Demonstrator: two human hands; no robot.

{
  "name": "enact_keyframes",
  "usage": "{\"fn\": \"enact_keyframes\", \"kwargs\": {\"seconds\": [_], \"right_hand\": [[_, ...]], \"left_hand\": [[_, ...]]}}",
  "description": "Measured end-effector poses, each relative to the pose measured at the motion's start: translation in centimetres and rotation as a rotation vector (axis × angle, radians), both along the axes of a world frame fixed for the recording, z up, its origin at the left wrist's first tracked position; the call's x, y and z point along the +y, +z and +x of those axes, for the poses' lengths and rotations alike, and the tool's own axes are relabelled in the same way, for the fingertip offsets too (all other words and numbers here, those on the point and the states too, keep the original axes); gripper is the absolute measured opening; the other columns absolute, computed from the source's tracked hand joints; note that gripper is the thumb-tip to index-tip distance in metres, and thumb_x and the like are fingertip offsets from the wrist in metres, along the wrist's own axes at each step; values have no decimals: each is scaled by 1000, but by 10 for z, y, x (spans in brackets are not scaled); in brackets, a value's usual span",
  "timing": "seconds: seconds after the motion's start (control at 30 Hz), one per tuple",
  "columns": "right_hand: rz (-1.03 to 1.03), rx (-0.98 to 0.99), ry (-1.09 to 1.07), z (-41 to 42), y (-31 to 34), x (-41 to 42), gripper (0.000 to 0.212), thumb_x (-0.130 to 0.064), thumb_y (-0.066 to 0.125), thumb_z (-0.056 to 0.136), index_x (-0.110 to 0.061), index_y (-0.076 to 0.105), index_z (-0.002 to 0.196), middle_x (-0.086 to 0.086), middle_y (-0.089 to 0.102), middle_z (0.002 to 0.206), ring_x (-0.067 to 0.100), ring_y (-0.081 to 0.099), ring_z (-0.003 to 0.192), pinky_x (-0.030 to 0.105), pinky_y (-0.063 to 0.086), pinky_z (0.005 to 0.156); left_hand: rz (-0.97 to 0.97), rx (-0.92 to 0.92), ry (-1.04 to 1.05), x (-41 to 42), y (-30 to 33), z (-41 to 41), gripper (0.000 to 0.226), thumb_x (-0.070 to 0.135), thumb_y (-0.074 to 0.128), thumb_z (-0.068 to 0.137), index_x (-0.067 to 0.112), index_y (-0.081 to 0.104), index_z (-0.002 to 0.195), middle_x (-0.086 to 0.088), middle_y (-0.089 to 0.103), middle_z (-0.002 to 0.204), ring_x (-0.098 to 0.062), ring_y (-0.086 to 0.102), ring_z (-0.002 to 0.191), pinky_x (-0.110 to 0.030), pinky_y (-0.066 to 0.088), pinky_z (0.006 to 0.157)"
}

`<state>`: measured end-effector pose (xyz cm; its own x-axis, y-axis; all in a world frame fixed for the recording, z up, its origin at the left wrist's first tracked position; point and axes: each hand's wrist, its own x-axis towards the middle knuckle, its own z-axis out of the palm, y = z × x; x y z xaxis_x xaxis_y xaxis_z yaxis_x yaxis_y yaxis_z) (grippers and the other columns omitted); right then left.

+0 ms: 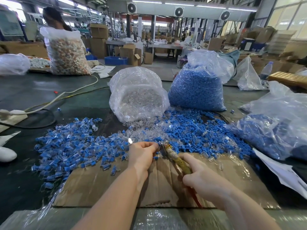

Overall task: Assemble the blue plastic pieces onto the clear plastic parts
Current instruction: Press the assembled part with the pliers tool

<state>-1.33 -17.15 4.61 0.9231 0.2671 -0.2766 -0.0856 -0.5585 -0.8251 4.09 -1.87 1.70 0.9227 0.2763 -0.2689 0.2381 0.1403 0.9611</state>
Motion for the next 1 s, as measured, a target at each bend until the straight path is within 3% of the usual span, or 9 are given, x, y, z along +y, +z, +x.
{"fn": "enact_keyframes", "kwargs": {"seconds": [0.13, 0.2, 0.3, 0.43, 0.5, 0.6, 0.7, 0.83, 1.0], "right_hand": [[328, 162, -170, -1, -1, -2, 54, 18, 48, 71, -25, 59, 102, 12, 65, 87, 22, 62, 68, 34, 49, 61], [355, 124, -229, 0, -5, -5, 56, 20, 50, 70, -16, 57, 112, 13, 62, 85, 20, 56, 64, 29, 46, 55], [71, -145, -359, 5, -12, -18, 56, 10, 58, 74, -19, 50, 121, 9, 58, 92, 15, 50, 61, 20, 39, 47], [-467, -351, -518, 16, -21, -47, 58, -13, 65, 80, -26, 45, 133, 9, 49, 105, 27, 46, 101, 41, 43, 88], [-642, -348, -563, 19, -26, -57, 58, -29, 65, 83, -27, 42, 136, 14, 50, 116, 32, 42, 111, 42, 38, 95], [-765, -332, -585, 21, -33, -67, 62, -45, 63, 83, -27, 41, 137, 15, 48, 124, 32, 41, 115, 42, 36, 97], [-888, -355, -560, 22, -42, -70, 61, -53, 58, 84, -27, 39, 136, 13, 47, 125, 29, 42, 115, 39, 37, 97], [-971, -394, -540, 20, -46, -69, 59, -57, 51, 85, -28, 38, 135, 10, 48, 124, 27, 44, 113, 36, 38, 96], [-1083, -389, -483, 20, -45, -71, 65, -68, 39, 84, -31, 31, 137, 8, 47, 130, 26, 45, 118, 35, 39, 99]], "left_hand": [[47, -1, 21, 2, -3, -1, 4, 11, 67, 83, 9, 70, 81, -6, 67, 71, -13, 59, 57, -23, 46, 49], [121, -48, 55, 8, -4, -1, 4, 10, 66, 83, 11, 69, 81, -2, 67, 71, -11, 58, 59, -21, 48, 52], [510, -148, 104, 25, -4, 0, 6, 17, 62, 87, 18, 68, 88, 9, 64, 74, -2, 56, 61, -12, 40, 51], [1020, -216, 163, 54, -11, 1, 19, 21, 56, 92, 19, 69, 105, 1, 67, 96, -10, 53, 76, -20, 41, 64], [1179, -195, 164, 64, -16, 2, 22, 23, 55, 92, 24, 68, 110, -1, 63, 99, -15, 47, 84, -30, 41, 75], [1329, -123, 141, 70, -20, 2, 25, 25, 54, 92, 31, 64, 115, 4, 57, 103, -14, 37, 89, -30, 33, 80], [1358, -185, 152, 61, -23, -2, 27, 23, 58, 89, 29, 64, 115, 4, 53, 110, -17, 36, 100, -32, 30, 88], [1171, -391, 6, 36, -27, -3, 23, 19, 61, 87, 22, 65, 109, 5, 58, 104, -7, 38, 95, -18, 27, 84], [1037, -453, -177, 9, -38, -5, 23, 20, 58, 89, 22, 63, 111, 9, 57, 102, -5, 47, 100, -14, 35, 86]]}}
